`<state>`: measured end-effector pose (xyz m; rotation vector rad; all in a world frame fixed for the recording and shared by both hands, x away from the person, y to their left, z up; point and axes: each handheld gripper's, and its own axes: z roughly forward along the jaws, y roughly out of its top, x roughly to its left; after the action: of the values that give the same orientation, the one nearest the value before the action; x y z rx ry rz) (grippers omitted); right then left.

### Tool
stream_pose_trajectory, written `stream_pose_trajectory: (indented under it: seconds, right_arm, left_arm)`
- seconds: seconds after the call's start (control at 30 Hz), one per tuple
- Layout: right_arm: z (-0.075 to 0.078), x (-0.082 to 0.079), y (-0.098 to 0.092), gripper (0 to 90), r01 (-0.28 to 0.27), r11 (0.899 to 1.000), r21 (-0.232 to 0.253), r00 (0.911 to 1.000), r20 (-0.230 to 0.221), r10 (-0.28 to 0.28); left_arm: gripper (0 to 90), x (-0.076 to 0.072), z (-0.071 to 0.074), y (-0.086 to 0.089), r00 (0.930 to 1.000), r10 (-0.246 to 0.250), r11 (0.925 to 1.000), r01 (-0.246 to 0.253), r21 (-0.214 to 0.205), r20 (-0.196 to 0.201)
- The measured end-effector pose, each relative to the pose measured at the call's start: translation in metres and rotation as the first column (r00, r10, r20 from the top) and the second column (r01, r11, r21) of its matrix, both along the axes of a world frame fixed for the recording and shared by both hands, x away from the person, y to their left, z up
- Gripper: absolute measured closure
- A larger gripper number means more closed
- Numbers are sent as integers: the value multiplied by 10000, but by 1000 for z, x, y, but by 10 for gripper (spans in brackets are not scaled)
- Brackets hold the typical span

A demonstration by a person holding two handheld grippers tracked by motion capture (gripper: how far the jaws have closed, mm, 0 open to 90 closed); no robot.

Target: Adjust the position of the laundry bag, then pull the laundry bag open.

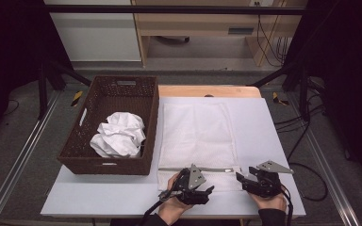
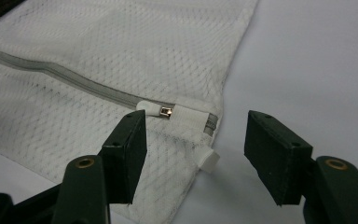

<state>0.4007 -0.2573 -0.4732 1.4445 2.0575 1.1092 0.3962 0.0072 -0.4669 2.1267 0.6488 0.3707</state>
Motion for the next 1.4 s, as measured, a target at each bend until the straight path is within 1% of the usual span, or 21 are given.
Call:
stream_pose_trajectory:
  seconds: [0.1, 0.13, 0.23, 0.37, 0.47, 0.5, 0.57, 0.7, 0.8, 0.93, 0.97, 1.0, 1.03, 1.1, 1.13, 1.17, 1.2, 1.23, 1.27, 1.33, 1.4]
  right_arm:
    - [-1, 0, 0, 376, 74, 9999, 113, 9999, -82, -73]
    - [-1, 0, 0, 377, 117, 9999, 126, 9999, -97, -115]
    - [-3, 1, 0, 379, 57, 9998, 177, 9998, -199, -54]
    - [-6, 3, 4, 407, -41, 9999, 152, 9991, -426, 47]
    - [-9, 5, 9, 431, -201, 9998, 55, 9977, -651, 204]
    - [-10, 6, 11, 438, -296, 9995, -86, 9976, -636, 290]
    - [-10, 5, 15, 441, -313, 9993, -217, 9974, -650, 298]
    - [-10, 5, 20, 477, -321, 9983, -488, 9977, -604, 291]
    - [-10, 5, 20, 514, -260, 9986, -465, 9980, -590, 232]
    - [-9, 4, 22, 566, -120, 9976, -684, 9981, -606, 79]
    - [-9, 4, 22, 579, -127, 9978, -650, 9979, -636, 86]
    - [-8, 4, 20, 591, -129, 9974, -709, 9981, -615, 85]
    - [-8, 4, 19, 590, -60, 9976, -689, 9983, -584, 20]
    - [-7, 4, 16, 584, 69, 9979, -646, 9985, -534, -104]
    - [-7, 4, 15, 586, 114, 9984, -549, 9980, -618, -148]
    - [-9, 4, 14, 587, 89, 9983, -583, 9975, -694, -129]
    - [-9, 4, 15, 590, 89, 9981, -602, 9980, -626, -127]
    - [-9, 3, 17, 610, 56, 9965, -838, 9984, -550, -103]
    - [-9, 3, 18, 632, 51, 9955, -950, 9985, -547, -104]
    - [-9, 3, 21, 691, 120, 9927, -1196, 9985, -513, -182]
    - [-9, 3, 22, 752, 198, 9925, -1209, 9984, -494, -259]
  left_arm:
    - [323, 1, -4, -4, 10000, -25, 10000, 25, 38, -55]
    - [347, 1, -6, -6, 9999, -97, 10000, 97, -3, -82]
    - [455, 4, -10, -11, 9991, -276, 9996, 273, -104, -316]
    - [631, 8, -16, -16, 9967, -442, 9988, 428, -220, -678]
    - [726, 9, -20, -20, 9963, -456, 9990, 457, -2, -730]
    - [748, 9, -21, -22, 9961, -444, 9989, 454, 108, -764]
    - [787, 9, -20, -22, 9964, -472, 9987, 483, 140, -697]
    - [829, 10, -21, -22, 9956, -428, 9989, 440, 135, -829]
    - [840, 11, -21, -22, 9954, -393, 9991, 407, 145, -876]
    - [845, 11, -21, -22, 9952, -349, 9992, 363, 138, -916]
    - [846, 11, -20, -23, 9947, -342, 9993, 358, 148, -975]
    - [845, 11, -19, -24, 9945, -343, 9990, 370, 251, -991]
    - [844, 11, -18, -25, 9948, -346, 9987, 379, 327, -955]
    - [844, 11, -15, -26, 9953, -394, 9988, 418, 255, -884]
    - [845, 11, -15, -28, 9956, -401, 9987, 425, 273, -843]
    - [846, 11, -15, -29, 9955, -416, 9986, 442, 292, -851]
    - [846, 11, -16, -30, 9950, -406, 9985, 437, 320, -913]
    - [846, 12, -18, -30, 9947, -388, 9982, 429, 412, -949]
    - [848, 12, -19, -29, 9953, -389, 9986, 418, 309, -888]
    - [849, 12, -20, -29, 9948, -362, 9990, 385, 222, -954]
    - [849, 12, -20, -29, 9950, -353, 9991, 375, 215, -939]
